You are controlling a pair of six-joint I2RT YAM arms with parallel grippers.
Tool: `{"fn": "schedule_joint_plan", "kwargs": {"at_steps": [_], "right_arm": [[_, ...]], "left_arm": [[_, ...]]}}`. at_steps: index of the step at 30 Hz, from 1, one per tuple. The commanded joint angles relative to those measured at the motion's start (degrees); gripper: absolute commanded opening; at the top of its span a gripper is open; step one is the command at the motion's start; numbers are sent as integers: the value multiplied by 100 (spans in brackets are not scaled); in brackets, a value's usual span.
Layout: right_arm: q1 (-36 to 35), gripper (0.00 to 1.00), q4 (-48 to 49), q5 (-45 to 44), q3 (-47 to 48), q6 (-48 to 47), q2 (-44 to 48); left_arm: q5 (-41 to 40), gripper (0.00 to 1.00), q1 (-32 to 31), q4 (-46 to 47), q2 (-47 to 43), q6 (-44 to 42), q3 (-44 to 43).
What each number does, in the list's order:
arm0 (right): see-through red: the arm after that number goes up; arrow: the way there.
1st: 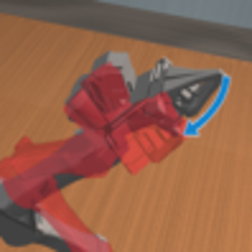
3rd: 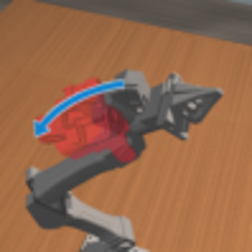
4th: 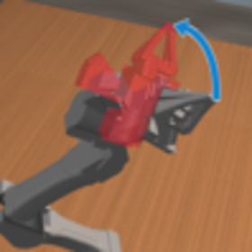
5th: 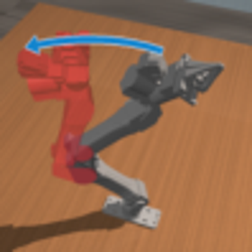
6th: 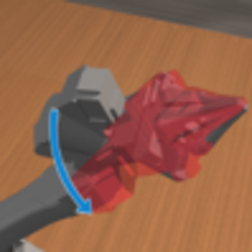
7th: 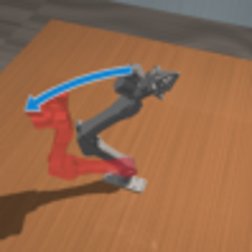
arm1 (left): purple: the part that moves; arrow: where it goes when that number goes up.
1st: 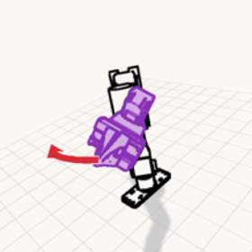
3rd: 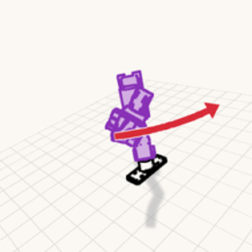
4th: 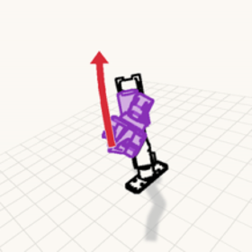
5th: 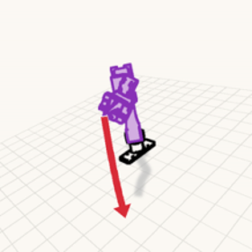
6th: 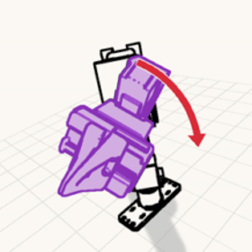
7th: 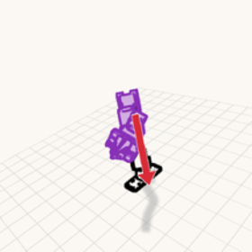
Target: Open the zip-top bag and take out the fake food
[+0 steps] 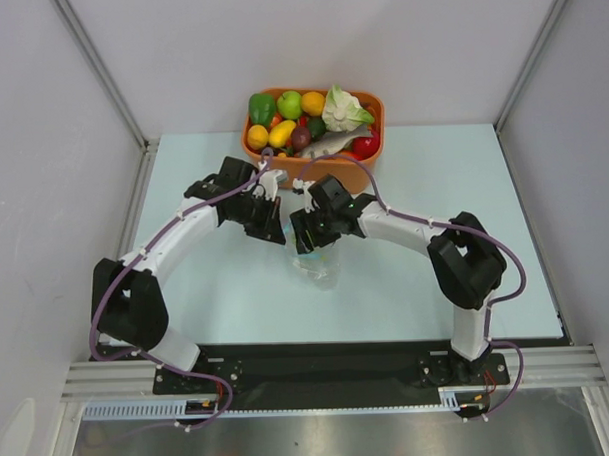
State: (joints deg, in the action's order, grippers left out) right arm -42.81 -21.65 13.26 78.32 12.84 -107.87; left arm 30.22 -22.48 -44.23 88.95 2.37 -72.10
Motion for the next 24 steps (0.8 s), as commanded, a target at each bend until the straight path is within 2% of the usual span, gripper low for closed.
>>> {"fn": "schedule_joint_plan", "kwargs": {"at_steps": [1,4,5,8,24], "right_arm": [[-35,65,512,-429,25,122,-84],[-35,70,714,-473,34,157,-120],[-35,77,767,-482,25,157,-128],[-35,82,986,-552,-1,122,-164],[-35,84,1962,-412,-72,-141,-779]], "left_arm": [[169,0,-63,55,35,-167,-120],[169,0,-64,46,53,-184,-129],[177,0,-64,37,70,-184,-129],[204,0,-72,46,96,-193,-129],[177,0,-72,-25,228,-202,-226]]}}
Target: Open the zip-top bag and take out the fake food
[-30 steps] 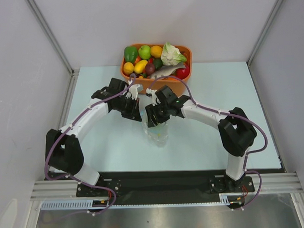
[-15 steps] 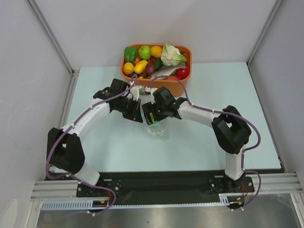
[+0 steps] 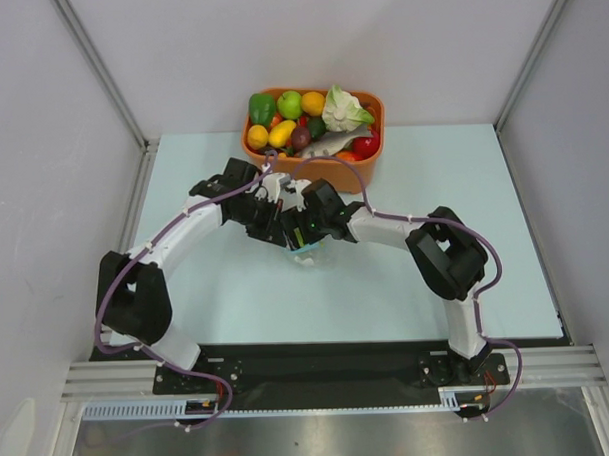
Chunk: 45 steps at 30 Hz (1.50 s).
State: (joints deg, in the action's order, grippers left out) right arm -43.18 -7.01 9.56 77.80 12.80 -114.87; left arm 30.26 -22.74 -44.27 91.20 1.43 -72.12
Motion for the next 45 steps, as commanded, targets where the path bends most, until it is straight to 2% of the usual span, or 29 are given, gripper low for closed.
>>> {"fn": "schedule_joint_plan", "kwargs": {"at_steps": [1,4,7,8,11,17,25,29,45], "right_arm": [[11,83,611,-7,-28,-155,-88],[11,79,639,142,33,-216,-184],[2,64,622,230,121,-243,-246],[2,52,613,248,121,-251,-238],[20,38,578,327,86,-278,-203],[108,18,332,265,-28,-199,87],[301,9,244,397,-450,-6,860],[345,8,208,380,-599,109,1159],[354,5,-55,1197,-494,285,1836]], "left_arm": [[173,0,-46,-29,21,-108,-241],[138,0,-46,-38,30,-117,-268],[103,0,-46,-47,30,-117,-303],[94,0,-46,-47,21,-108,-294],[-11,0,-46,-38,21,-82,-285],[-187,0,-37,15,12,15,-277],[-231,0,-46,94,126,103,-224],[-214,0,-46,112,161,77,-215],[-196,0,-46,173,153,68,-83]]}}
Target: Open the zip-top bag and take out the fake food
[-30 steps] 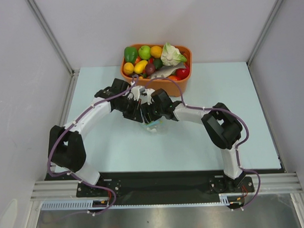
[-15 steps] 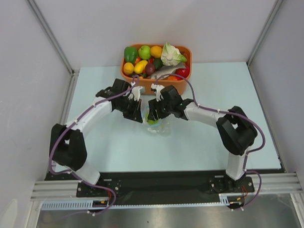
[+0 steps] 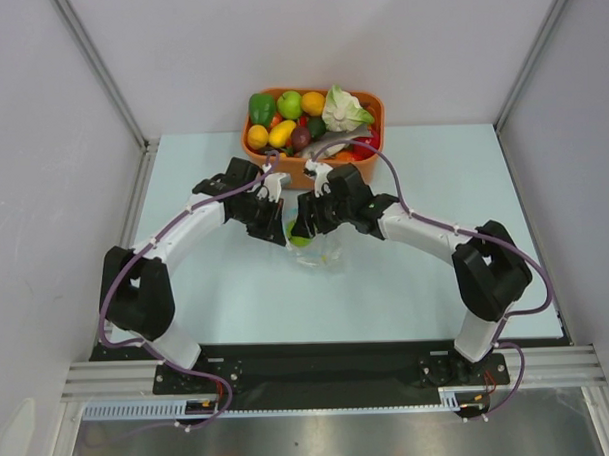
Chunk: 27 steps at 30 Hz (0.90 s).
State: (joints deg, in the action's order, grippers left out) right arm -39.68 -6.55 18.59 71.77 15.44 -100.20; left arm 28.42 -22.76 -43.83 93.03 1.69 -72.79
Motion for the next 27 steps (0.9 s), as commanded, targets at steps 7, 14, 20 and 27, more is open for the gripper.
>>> {"fn": "schedule_joint_plan", "kwargs": {"at_steps": [7,14,20,27], "right_arm": [[31,4,-654,584,57,-173,844],[241,4,-1015,1058,-137,-208,1660],[777,4,-1507,1103,109,-278,2232],[1665,4,-1745,682,829,-603,2155]], "left_arm": [[-48,0,-44,121,4,68,2],[-65,0,-44,129,39,77,20],[-12,0,-44,121,92,85,11],[49,0,-44,130,48,77,28]]}}
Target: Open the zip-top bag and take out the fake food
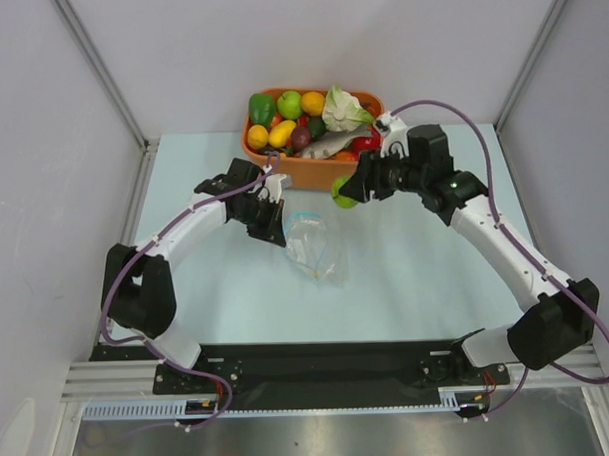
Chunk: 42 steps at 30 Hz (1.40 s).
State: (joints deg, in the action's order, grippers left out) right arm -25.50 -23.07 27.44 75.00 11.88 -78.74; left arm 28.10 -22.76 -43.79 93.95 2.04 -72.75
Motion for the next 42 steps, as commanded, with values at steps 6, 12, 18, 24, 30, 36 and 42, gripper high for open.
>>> {"fn": "schedule_joint_plan", "kwargs": {"at_steps": [6,12,18,24,30,36,42], "right_arm": [[765,4,127,-1143,1832,-484,-598],[967,4,119,-1742,3473,-634,-1880],[976,4,154,-1505,4759,-362,-3303],[819,4,-145,-1338,5982,-178,-4534],[555,4,-110,-1303,6035,-115,-4975],[388,11,13,-1461,5789,-98,-5125],[352,30,206,-1706,5701,-72,-5222]], "left_arm": [[117,0,-44,125,-96,33,50],[99,0,-44,116,-123,-2,42],[64,0,-44,99,-96,-11,24],[29,0,-44,64,-61,-28,-29],[-6,0,-44,20,18,-46,-108],[-59,0,-44,-15,62,-55,-152],[-76,0,-44,-15,36,-46,-161]]}}
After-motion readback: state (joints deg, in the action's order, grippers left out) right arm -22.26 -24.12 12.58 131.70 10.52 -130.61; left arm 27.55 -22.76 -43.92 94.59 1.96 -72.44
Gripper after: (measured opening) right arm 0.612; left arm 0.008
